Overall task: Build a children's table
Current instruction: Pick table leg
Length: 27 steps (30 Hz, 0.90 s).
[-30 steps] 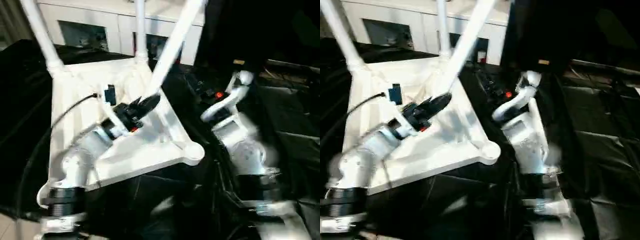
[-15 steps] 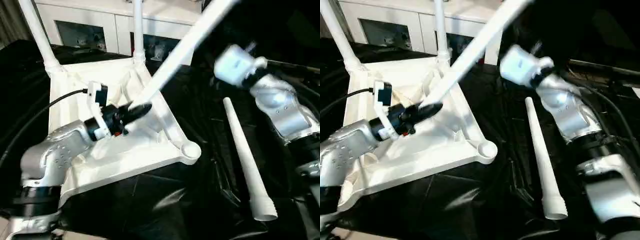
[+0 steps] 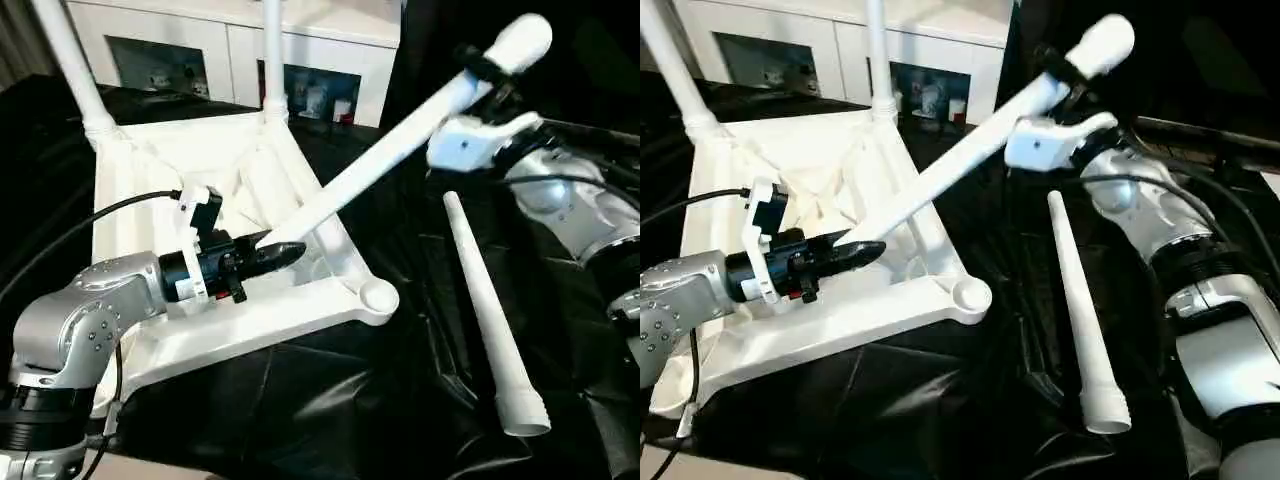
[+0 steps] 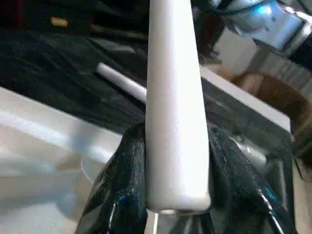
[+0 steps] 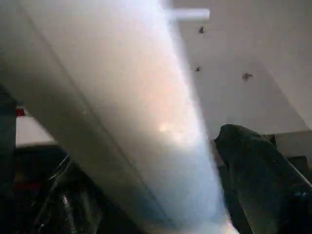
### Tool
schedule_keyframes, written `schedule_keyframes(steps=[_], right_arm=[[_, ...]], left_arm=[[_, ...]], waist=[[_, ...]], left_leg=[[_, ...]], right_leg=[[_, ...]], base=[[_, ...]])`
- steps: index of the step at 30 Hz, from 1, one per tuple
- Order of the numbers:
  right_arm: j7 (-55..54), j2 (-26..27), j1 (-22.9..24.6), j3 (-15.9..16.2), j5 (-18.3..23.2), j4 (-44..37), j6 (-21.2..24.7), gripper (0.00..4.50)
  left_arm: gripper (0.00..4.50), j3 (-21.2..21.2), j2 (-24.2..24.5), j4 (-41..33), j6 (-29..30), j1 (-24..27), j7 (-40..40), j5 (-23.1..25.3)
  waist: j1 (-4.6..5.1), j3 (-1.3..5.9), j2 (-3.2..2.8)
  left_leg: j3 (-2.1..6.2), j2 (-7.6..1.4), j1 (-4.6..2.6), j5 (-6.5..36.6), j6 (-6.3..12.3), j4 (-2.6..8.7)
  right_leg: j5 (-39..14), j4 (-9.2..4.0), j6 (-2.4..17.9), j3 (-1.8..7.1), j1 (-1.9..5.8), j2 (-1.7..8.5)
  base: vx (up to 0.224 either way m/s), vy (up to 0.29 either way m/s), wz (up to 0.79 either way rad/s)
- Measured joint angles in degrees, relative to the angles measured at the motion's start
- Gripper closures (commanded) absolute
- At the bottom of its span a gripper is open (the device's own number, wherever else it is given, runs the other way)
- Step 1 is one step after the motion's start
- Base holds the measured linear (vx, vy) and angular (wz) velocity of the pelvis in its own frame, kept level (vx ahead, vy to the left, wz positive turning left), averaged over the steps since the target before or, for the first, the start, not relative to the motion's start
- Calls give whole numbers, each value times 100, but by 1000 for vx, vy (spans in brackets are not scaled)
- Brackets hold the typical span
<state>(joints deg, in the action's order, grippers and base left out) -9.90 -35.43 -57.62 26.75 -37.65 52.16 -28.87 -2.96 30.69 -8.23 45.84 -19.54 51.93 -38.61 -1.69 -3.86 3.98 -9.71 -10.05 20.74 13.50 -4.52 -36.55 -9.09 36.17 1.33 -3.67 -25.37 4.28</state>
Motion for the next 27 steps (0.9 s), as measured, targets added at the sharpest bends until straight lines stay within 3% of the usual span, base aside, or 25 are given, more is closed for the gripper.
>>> schedule_keyframes(steps=[6, 12, 24, 25, 27], right_arm=[[-2, 44, -52, 57, -120, 666, -323, 151], [-42, 44, -54, 119, -156, 816, -468, 213], [6, 134, -64, 257, -348, 1214, -790, 256], [43, 157, -64, 256, -338, 1228, -796, 259], [58, 186, -64, 255, -322, 1275, -811, 262]], left_arm=[[314, 3, 314, -33, -11, 151, 260, 9], [314, -2, 444, -39, -82, 152, 296, 22], [314, -156, 641, -36, -497, 142, 479, 121], [258, -216, 643, -36, -491, 142, 472, 108], [244, -291, 642, -28, -469, 125, 468, 53]], waist=[[-4, 2, 8], [-2, 3, 10], [-2, 7, 34], [1, 6, 40], [0, 8, 45]], left_leg=[[0, -2, 7, 0, -1, 0], [1, -2, 10, -1, 0, 0], [0, -2, 10, -1, -1, -3], [0, -3, 10, -1, 0, -3], [0, -3, 10, -1, 0, -6]], right_leg=[[3, 3, 5, -1, -4, -1], [4, 4, 6, -1, -6, -1], [4, 8, 7, -1, -6, -1], [4, 10, 7, -1, -6, -1], [4, 12, 7, -1, -6, -1]], base=[[0, 0, 0], [0, 0, 0], [0, 0, 0], [0, 0, 0], [0, 0, 0]])
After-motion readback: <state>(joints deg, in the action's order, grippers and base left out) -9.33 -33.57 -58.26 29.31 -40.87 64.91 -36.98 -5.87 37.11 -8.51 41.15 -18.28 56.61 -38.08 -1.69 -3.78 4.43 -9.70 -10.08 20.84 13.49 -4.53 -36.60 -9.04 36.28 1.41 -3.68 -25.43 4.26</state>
